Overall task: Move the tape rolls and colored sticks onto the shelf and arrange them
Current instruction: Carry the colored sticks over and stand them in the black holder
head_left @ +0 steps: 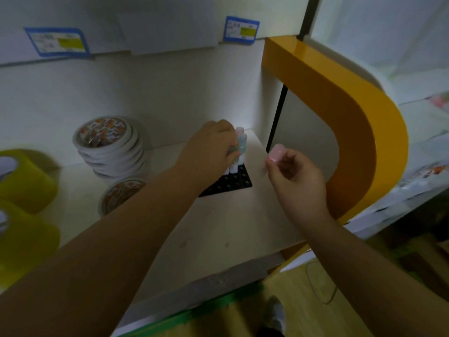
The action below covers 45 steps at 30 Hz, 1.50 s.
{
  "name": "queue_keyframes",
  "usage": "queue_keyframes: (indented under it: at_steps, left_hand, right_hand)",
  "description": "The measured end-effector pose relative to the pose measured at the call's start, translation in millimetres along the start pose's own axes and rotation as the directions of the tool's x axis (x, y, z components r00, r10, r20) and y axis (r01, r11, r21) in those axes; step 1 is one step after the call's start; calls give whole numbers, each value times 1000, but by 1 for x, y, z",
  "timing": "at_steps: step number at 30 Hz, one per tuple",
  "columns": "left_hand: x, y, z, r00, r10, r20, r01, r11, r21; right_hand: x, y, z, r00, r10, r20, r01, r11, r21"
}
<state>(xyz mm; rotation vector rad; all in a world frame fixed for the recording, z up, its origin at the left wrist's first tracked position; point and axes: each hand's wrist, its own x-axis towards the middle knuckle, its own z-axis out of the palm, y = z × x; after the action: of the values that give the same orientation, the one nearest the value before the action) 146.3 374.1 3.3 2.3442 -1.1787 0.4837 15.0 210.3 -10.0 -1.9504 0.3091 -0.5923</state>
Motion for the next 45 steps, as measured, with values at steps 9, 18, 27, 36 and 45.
queue_keyframes:
  at_steps: [9, 18, 27, 36, 45]
  left_hand:
    - [-3, -4, 3, 999, -51, -9, 51, 998, 20]
    - [-1, -10, 8, 999, -48, -15, 48, 999, -13]
    - [1, -8, 7, 998, -66, 11, 66, 998, 11]
    - [-2, 0, 3, 998, -59, -6, 59, 998, 20]
    - [-8, 10, -3, 993, -115, -27, 113, 992, -51]
  right_hand:
    - [41, 20, 40, 992, -26, 120, 36, 996, -84]
    - [43, 32, 52, 981, -131, 141, 161, 960, -228]
    - [46, 32, 55, 977, -172, 125, 203, 935, -293]
    - [44, 21, 50, 981, -90, 172, 145, 930, -339]
    - [32, -8, 39, 967, 79, 241, 14, 932, -362]
